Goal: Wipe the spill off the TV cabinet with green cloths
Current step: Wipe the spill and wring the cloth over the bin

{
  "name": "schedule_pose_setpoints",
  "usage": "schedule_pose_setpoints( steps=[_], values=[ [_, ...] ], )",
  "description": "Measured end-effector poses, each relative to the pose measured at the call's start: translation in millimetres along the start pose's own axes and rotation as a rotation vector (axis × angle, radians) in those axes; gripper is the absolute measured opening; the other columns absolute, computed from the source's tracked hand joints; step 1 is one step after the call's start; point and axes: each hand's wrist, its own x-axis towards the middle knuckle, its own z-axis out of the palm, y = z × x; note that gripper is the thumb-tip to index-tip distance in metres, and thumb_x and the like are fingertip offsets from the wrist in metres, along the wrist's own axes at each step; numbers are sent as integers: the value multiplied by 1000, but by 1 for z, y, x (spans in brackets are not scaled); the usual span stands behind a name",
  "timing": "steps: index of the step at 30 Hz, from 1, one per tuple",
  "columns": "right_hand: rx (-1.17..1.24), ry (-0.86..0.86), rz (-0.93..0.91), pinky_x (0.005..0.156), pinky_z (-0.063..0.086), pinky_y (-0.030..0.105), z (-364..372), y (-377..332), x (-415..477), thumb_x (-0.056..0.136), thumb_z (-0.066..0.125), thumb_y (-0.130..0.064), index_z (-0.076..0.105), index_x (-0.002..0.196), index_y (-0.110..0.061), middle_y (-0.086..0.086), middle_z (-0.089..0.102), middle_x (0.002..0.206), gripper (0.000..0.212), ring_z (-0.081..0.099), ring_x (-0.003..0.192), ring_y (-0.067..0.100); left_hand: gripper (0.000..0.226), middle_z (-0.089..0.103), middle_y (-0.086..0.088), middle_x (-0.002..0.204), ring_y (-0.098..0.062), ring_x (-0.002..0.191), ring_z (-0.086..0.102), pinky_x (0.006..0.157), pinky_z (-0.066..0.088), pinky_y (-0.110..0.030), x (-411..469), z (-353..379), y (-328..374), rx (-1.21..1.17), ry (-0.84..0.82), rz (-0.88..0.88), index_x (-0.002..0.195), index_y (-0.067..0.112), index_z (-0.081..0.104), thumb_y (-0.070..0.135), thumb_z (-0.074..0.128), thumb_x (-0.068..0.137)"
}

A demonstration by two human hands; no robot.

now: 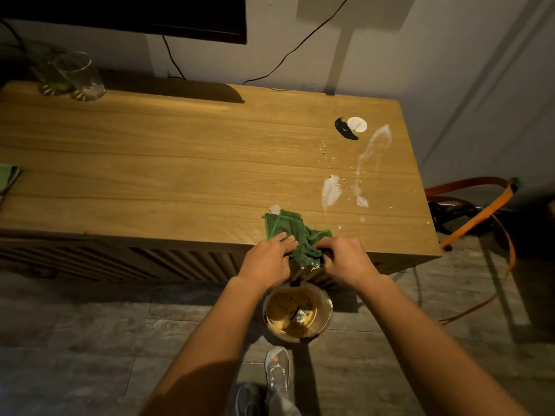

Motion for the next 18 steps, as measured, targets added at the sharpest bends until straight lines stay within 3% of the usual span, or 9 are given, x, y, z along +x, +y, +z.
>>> schedule_pose_setpoints(
  steps=[4, 8, 14, 18],
  values=[
    [1, -25, -2, 94, 49, 31, 20, 9, -18, 87, 60, -8, 71, 115, -24, -1, 73, 110, 34, 64, 103, 19, 51, 44, 5, 151, -16, 135, 46, 112, 39, -36, -18, 20, 2, -52, 45, 45, 137, 31, 55, 13, 49, 90],
    [56, -5, 49, 96, 46, 26, 51, 26, -35, 87, 61, -9, 71, 117, -24, -5, 73, 113, 35, 64, 107, 12, 53, 54, 8, 143, -9, 135, 44, 114, 36, -29, -24, 43, -2, -57, -13, 91, 137, 29, 55, 10, 49, 88],
    [103, 73, 104, 86, 46, 19, 72, 52, -38, 88, 64, -16, 71, 114, -30, -10, 73, 106, 29, 65, 100, 6, 48, 61, 8, 135, -16, 120, 59, 103, 47, -35, -16, 69, -23, -34, -51, -29, 136, 34, 53, 16, 49, 92],
    [54, 23, 90, 85, 51, 25, 65, 65, -31, 88, 62, -17, 70, 109, -34, -13, 72, 102, 28, 64, 98, 7, 47, 69, 4, 123, -21, 112, 63, 94, 52, -37, -8, 71, -24, -6, -76, -57, 133, 35, 56, 16, 48, 91]
  ],
)
